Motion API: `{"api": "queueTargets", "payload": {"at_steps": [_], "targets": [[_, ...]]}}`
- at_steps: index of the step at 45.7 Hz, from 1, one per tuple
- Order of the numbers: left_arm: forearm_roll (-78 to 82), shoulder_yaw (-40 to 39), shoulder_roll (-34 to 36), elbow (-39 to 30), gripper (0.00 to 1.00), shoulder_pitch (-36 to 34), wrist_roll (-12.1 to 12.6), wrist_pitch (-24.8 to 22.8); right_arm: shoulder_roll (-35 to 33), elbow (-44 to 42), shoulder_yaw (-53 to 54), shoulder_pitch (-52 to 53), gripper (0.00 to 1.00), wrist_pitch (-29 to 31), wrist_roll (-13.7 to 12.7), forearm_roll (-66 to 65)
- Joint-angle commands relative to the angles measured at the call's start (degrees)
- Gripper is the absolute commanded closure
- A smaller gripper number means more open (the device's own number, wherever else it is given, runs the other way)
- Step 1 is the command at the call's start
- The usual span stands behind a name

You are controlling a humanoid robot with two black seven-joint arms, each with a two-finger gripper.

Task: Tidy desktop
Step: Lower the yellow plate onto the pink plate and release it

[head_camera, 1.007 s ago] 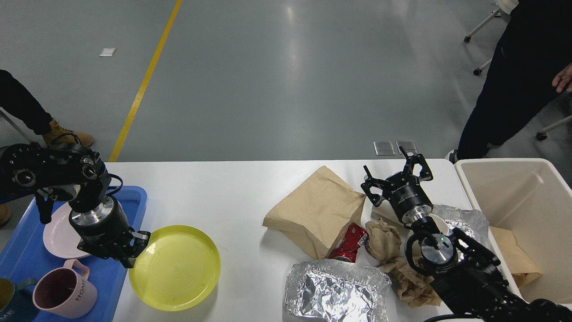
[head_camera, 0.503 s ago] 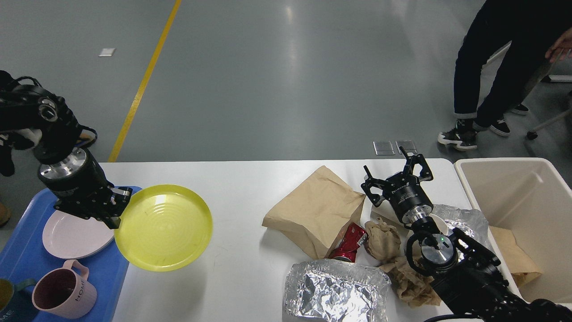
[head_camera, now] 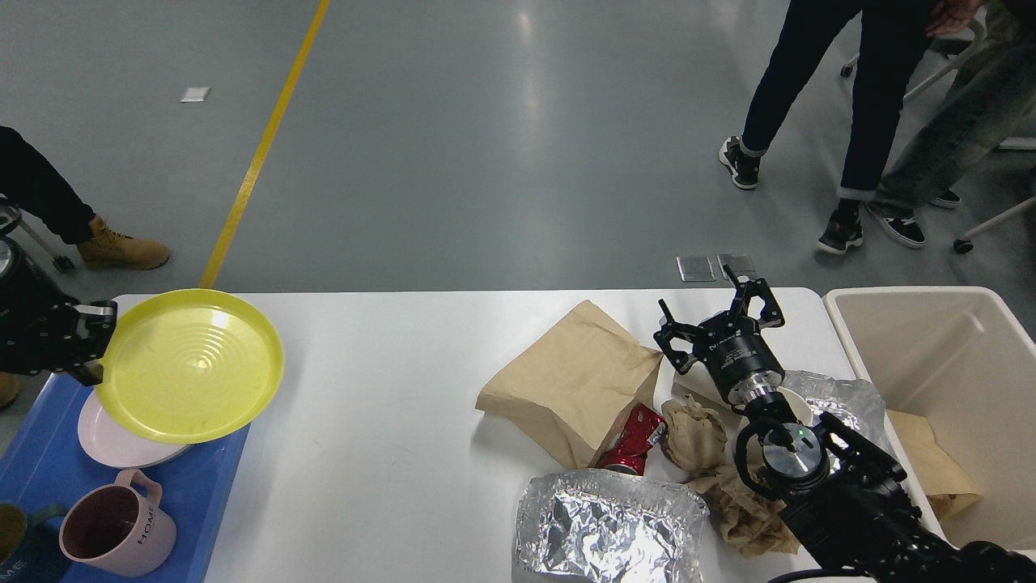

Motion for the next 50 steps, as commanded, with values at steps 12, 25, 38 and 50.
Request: {"api": "queueTargets", "payload": {"at_steps": [12,25,38,50], "targets": [[-0.14,-3.59,-0.69,17.36,1.00,12.62,-1.34,0.03,0.01,-0.09,0.00,0.00,0.00,0.00,0.00,0.00],[-0.05,-7.64,-5.08,26.77,1.00,19.92,-1.43,0.27,0.01,0.00,0.00,0.00,0.00,0.00,0.00,0.00],[0.04,-9.22,-8.25,30.64,1.00,23.52,-1.43,3.78,0.01,0.00,0.00,0.00,0.00,0.00,0.00,0.00],[0.04,-9.40,-10.71,32.04,1.00,26.51,-1.43,7.56,0.01,0.00,0.00,0.00,0.00,0.00,0.00,0.00]]}}
